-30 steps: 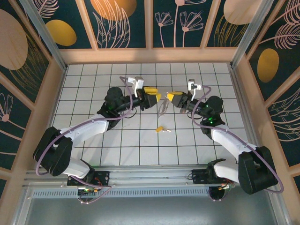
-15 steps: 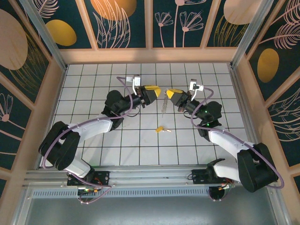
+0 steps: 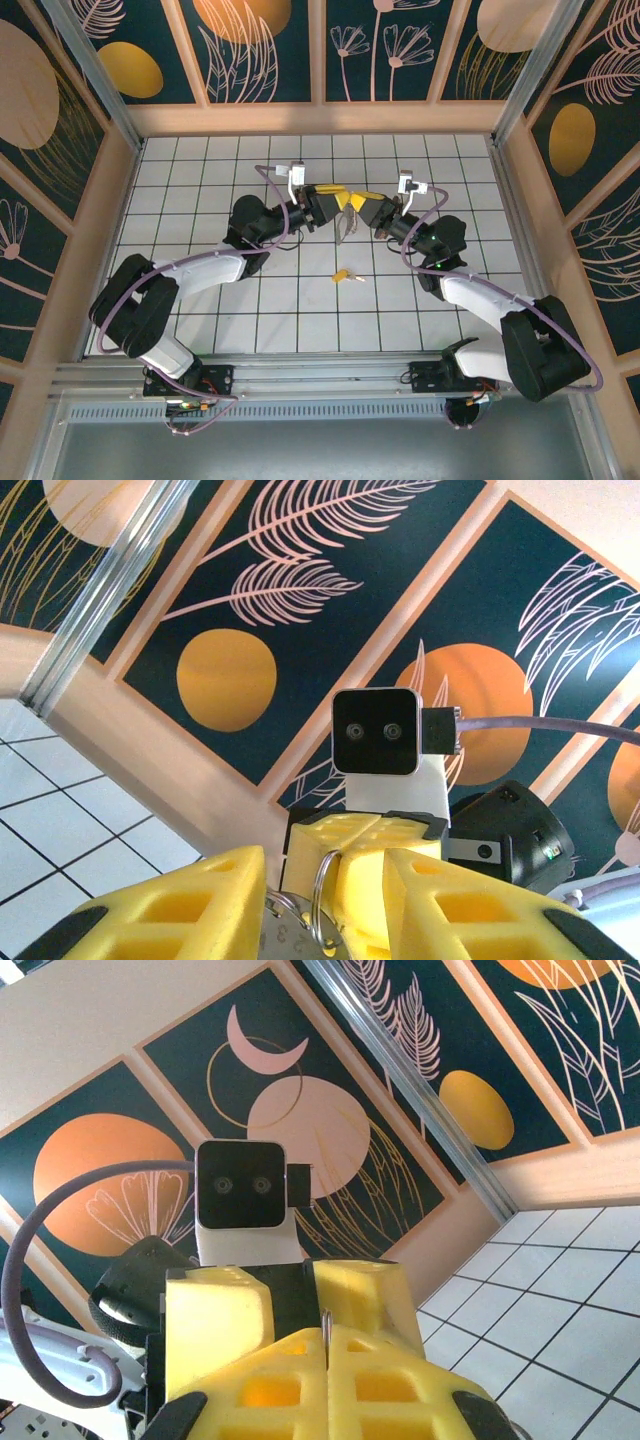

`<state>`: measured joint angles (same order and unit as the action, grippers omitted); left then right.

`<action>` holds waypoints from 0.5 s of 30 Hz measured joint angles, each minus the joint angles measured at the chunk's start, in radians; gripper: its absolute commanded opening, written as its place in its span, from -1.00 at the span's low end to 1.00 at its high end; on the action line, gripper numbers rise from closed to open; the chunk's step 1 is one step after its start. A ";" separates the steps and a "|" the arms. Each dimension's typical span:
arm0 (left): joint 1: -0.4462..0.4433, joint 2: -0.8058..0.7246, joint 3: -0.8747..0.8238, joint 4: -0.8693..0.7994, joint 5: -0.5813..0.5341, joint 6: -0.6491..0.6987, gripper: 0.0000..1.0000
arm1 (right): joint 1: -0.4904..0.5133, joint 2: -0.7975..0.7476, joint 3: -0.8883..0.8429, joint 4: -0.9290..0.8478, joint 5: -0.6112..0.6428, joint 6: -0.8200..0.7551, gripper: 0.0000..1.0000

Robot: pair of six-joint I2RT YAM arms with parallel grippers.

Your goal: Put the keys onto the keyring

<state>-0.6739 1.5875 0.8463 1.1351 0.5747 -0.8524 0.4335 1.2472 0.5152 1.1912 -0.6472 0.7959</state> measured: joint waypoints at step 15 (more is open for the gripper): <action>-0.007 0.017 0.002 0.035 0.010 -0.017 -1.00 | -0.003 0.002 0.000 0.002 0.008 0.000 -0.44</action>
<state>-0.6811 1.6047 0.8482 1.1698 0.5846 -0.8696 0.4309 1.2491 0.5152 1.1927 -0.6388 0.7956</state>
